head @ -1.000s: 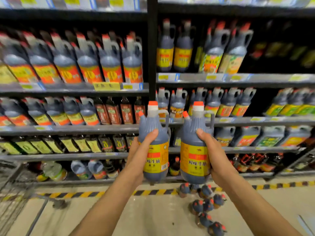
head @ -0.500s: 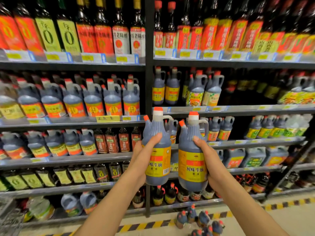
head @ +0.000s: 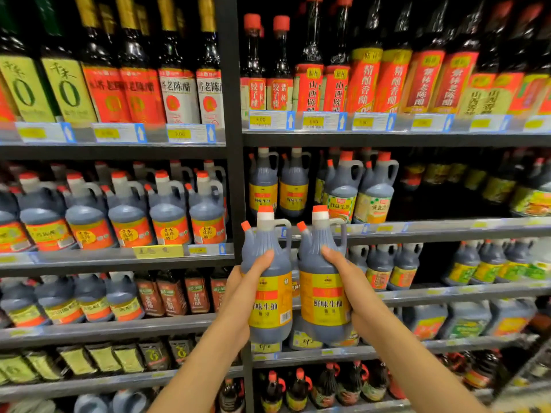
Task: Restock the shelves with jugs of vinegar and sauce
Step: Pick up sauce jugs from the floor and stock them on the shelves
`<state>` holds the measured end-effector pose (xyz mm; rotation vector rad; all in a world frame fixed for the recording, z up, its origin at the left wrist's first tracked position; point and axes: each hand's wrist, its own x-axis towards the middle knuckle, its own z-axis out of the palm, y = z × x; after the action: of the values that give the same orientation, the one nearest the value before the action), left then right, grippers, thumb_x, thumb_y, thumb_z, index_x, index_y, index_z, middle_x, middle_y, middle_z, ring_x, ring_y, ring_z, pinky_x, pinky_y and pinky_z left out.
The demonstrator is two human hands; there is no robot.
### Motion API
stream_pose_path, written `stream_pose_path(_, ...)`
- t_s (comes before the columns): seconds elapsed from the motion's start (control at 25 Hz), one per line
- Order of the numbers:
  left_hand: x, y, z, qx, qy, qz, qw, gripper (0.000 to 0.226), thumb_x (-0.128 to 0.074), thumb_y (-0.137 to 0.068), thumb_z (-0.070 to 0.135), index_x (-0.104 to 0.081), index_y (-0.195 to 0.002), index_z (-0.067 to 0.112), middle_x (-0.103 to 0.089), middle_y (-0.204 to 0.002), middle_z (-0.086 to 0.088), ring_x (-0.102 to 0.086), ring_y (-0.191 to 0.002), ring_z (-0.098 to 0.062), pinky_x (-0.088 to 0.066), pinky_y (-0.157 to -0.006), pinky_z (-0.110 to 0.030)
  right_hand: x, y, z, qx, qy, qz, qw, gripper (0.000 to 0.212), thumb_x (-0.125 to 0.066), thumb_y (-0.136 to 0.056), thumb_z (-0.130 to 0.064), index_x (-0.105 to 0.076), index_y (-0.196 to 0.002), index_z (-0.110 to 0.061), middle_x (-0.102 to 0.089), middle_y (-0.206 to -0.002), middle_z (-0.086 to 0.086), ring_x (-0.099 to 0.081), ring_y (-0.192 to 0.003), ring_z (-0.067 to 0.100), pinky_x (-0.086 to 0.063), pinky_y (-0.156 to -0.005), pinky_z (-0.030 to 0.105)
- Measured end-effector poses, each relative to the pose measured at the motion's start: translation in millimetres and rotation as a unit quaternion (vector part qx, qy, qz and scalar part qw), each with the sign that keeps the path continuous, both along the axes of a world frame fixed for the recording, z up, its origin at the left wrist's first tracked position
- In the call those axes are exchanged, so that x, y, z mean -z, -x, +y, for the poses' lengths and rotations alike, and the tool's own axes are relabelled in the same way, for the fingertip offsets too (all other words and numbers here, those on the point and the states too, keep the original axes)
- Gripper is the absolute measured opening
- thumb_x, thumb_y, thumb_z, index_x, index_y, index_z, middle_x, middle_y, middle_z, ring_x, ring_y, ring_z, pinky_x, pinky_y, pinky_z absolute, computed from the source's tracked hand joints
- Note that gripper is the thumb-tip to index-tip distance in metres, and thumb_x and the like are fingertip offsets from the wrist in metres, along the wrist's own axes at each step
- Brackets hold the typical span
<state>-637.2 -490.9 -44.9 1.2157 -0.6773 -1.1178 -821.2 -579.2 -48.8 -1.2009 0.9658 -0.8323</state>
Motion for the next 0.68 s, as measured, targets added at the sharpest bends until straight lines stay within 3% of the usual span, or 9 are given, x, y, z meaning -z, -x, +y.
stream_pose_path(0.08, -3.3, 0.0, -25.2, -0.009, -0.004, 0.001, 1.000, 0.078, -0.080, -0.064, 0.063, -0.062, -0.132, 0.029, -0.079, -0.110, -0.003, -0.078, -0.096, -0.026, -0.061, -0.084, -0.048, -5.0, -6.4, -27.4, -0.013, 0.000, 0.003, 1.000, 0.081, -0.080, -0.060, -0.076, -0.069, -0.126, -0.030, -0.081, -0.106, 0.005, -0.079, -0.094, 0.027, -0.063, -0.081, 0.047)
stream_pose_path(0.2, -10.1, -1.9, -63.6, -0.020, 0.006, 0.007, 1.000, 0.072, -0.079, -0.071, 0.059, -0.061, -0.134, 0.028, -0.080, -0.109, -0.004, -0.078, -0.095, -0.027, -0.063, -0.070, -0.039, -15.6, -12.5, -66.6, -0.035, 0.002, -0.017, 0.999, 0.071, -0.075, -0.066, -0.070, -0.071, -0.124, -0.030, -0.081, -0.105, 0.004, -0.079, -0.092, 0.026, -0.064, -0.065, 0.037)
stream_pose_path(0.32, -15.7, -4.8, -96.7, -0.032, 0.016, 0.013, 0.999, 0.057, -0.077, -0.080, 0.052, -0.064, -0.130, 0.028, -0.080, -0.105, -0.005, -0.079, -0.091, -0.027, -0.063, -0.063, -0.036, -21.9, -20.1, -101.1, -0.053, -0.002, -0.025, 0.998, 0.065, -0.075, -0.068, -0.069, -0.072, -0.122, -0.031, -0.081, -0.107, 0.004, -0.079, -0.094, 0.026, -0.064, -0.065, 0.036)
stream_pose_path(0.48, -21.1, -7.0, -134.8, -0.055, 0.023, -0.009, 0.998, 0.056, -0.076, -0.083, 0.053, -0.064, -0.132, 0.029, -0.080, -0.110, -0.003, -0.078, -0.096, -0.026, -0.062, -0.084, -0.048, -30.9, -26.8, -138.1, -0.063, -0.002, -0.037, 0.997, 0.057, -0.076, -0.073, -0.067, -0.074, -0.120, -0.035, -0.080, -0.109, 0.004, -0.079, -0.096, 0.026, -0.065, -0.064, 0.035)
stream_pose_path(0.6, -26.5, -7.6, -156.0, -0.087, 0.035, -0.007, 0.996, 0.052, -0.077, -0.081, 0.051, -0.068, -0.126, 0.026, -0.081, -0.103, -0.004, -0.079, -0.091, -0.027, -0.062, -0.083, -0.048, -39.3, -32.6, -157.7, -0.062, -0.002, -0.040, 0.997, 0.049, -0.074, -0.081, -0.062, -0.075, -0.118, -0.031, -0.081, -0.104, 0.005, -0.079, -0.091, 0.025, -0.064, -0.060, 0.033)
stream_pose_path(0.68, -30.9, -10.2, -165.4, -0.096, 0.039, 0.000, 0.995, 0.053, -0.077, -0.079, 0.053, -0.069, -0.125, 0.026, -0.081, -0.102, -0.005, -0.079, -0.091, -0.028, -0.061, -0.086, -0.050, -45.1, -37.8, -168.3, -0.061, 0.012, -0.038, 0.997, 0.049, -0.073, -0.082, -0.063, -0.074, -0.120, -0.032, -0.081, -0.105, 0.004, -0.079, -0.093, 0.025, -0.064, -0.065, 0.035)
